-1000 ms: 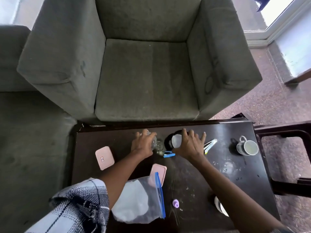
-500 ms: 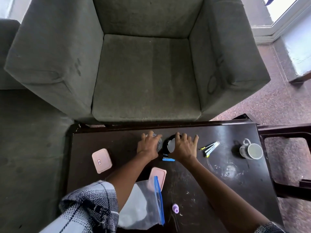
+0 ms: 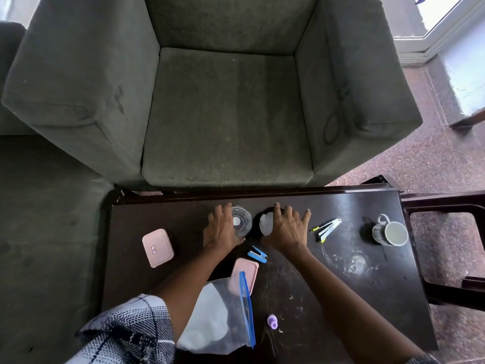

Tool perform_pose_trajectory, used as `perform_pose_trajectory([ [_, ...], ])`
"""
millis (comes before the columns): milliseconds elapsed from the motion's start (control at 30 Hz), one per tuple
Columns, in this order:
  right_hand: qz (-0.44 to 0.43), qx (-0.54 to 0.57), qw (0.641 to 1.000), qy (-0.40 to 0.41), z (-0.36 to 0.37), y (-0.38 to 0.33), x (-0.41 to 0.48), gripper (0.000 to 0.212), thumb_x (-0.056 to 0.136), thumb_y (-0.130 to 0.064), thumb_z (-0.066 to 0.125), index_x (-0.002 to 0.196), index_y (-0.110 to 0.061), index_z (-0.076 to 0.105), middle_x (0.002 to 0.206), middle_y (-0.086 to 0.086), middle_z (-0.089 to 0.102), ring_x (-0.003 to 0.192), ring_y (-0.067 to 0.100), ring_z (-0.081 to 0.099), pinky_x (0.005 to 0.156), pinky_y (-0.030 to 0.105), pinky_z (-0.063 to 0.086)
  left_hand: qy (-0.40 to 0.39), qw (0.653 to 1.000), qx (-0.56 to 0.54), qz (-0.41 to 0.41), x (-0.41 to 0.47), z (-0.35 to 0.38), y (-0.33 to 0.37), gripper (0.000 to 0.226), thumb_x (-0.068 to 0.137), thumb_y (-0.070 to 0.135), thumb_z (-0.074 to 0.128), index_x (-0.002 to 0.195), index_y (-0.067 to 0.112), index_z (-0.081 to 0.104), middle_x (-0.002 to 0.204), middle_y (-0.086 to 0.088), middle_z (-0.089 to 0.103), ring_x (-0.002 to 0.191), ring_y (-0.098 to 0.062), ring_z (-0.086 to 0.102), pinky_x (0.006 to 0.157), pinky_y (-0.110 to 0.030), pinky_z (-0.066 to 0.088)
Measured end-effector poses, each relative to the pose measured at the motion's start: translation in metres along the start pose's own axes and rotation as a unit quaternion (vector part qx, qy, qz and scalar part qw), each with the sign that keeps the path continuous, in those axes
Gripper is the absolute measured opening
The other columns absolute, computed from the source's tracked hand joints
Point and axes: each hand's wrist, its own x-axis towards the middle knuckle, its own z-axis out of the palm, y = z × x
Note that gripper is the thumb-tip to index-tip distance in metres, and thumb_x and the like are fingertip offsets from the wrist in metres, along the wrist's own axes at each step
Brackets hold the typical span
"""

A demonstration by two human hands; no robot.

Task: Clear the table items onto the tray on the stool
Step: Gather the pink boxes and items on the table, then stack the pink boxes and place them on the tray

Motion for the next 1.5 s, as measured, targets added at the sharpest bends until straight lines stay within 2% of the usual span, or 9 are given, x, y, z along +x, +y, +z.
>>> perform_pose_trajectory([
  [600,-0.002,0.002,1.0,-0.014,0.003,-0.01,-0.003,0.105,0.07,-0.062,0.062,0.147,-0.012,0.011,0.135,0.014,0.044,0.123,0.033,0.045,0.112,0.061,0.01,0.021,0.999,0.018,0.025,-0.01,0.006,-0.004,0.091,0.071,0.029,0.076,0.143,0.021,0.021,0.137,-0.005,0.034,0.124,-0.025,0.039,0.087,-0.036,0.048],
  [767,0.089,0.145,0.985,0.016,-0.003,0.004,-0.022,0.131,0.057,-0.067,0.069,0.148,-0.014,-0.008,0.153,0.009,0.025,0.135,0.031,0.034,0.112,0.061,0.006,0.01,0.993,-0.114,0.008,-0.024,0.017,-0.017,0.11,0.069,0.029,0.078,0.149,0.019,0.005,0.149,-0.009,0.024,0.133,-0.03,0.032,0.103,-0.039,0.037],
  [867,0.15,0.237,0.96,0.011,0.003,0.017,-0.056,0.134,0.056,-0.064,0.072,0.148,-0.015,-0.013,0.158,0.005,0.011,0.142,0.027,0.022,0.113,0.057,0.012,0.05,0.983,-0.175,-0.017,-0.049,0.034,-0.039,0.095,0.075,0.027,0.073,0.149,0.014,0.015,0.149,-0.011,0.031,0.135,-0.029,0.033,0.108,-0.035,0.03],
  [1033,0.189,0.295,0.935,-0.046,0.035,0.016,-0.105,0.118,0.071,-0.042,0.071,0.147,-0.015,-0.015,0.156,0.007,0.017,0.137,0.03,0.033,0.107,0.051,0.031,0.117,0.982,-0.146,-0.025,-0.083,0.058,-0.09,0.052,0.076,0.005,0.066,0.127,0.008,0.055,0.124,-0.014,0.059,0.115,-0.034,0.054,0.097,-0.04,0.043],
  [1100,0.182,0.297,0.934,-0.074,0.045,0.007,-0.116,0.108,0.076,-0.035,0.067,0.148,-0.015,-0.011,0.155,0.008,0.02,0.135,0.031,0.036,0.102,0.047,0.035,0.145,0.98,-0.128,-0.037,-0.086,0.057,-0.108,0.045,0.075,0.001,0.066,0.119,0.008,0.061,0.12,-0.012,0.061,0.113,-0.033,0.056,0.095,-0.04,0.045],
  [1200,0.201,0.303,0.926,-0.1,0.057,-0.01,-0.122,0.097,0.079,-0.031,0.061,0.148,-0.015,-0.006,0.153,0.007,0.022,0.133,0.03,0.038,0.099,0.043,0.037,0.166,0.968,-0.138,-0.129,-0.075,0.047,-0.131,0.052,0.077,0.007,0.067,0.127,0.008,0.054,0.13,-0.016,0.051,0.118,-0.038,0.048,0.097,-0.045,0.043],
  [1300,0.231,0.326,0.908,-0.123,0.069,-0.025,-0.123,0.089,0.081,-0.03,0.059,0.149,-0.016,0.003,0.151,0.008,0.026,0.131,0.031,0.04,0.101,0.043,0.036,0.152,0.926,-0.217,-0.268,-0.049,0.031,-0.149,0.064,0.081,0.018,0.067,0.137,0.002,0.039,0.136,-0.026,0.044,0.126,-0.042,0.037,0.103,-0.048,0.032],
  [1367,0.239,0.334,0.903,-0.123,0.078,-0.032,-0.122,0.074,0.083,-0.027,0.058,0.145,-0.014,0.021,0.145,0.009,0.037,0.127,0.031,0.044,0.099,0.041,0.038,0.143,0.901,-0.256,-0.318,-0.037,0.025,-0.159,0.066,0.084,0.022,0.064,0.139,0.001,0.035,0.138,-0.028,0.041,0.129,-0.042,0.033,0.106,-0.048,0.029],
  [1500,0.248,0.384,0.884,-0.098,0.091,-0.039,-0.114,0.021,0.083,-0.014,0.055,0.1,-0.005,0.063,0.107,0.015,0.066,0.092,0.028,0.06,0.083,0.037,0.049,0.158,0.849,-0.348,-0.365,-0.026,0.025,-0.179,0.07,0.079,0.027,0.069,0.137,0.004,0.038,0.137,-0.027,0.043,0.124,-0.044,0.043,0.103,-0.048,0.038],
])
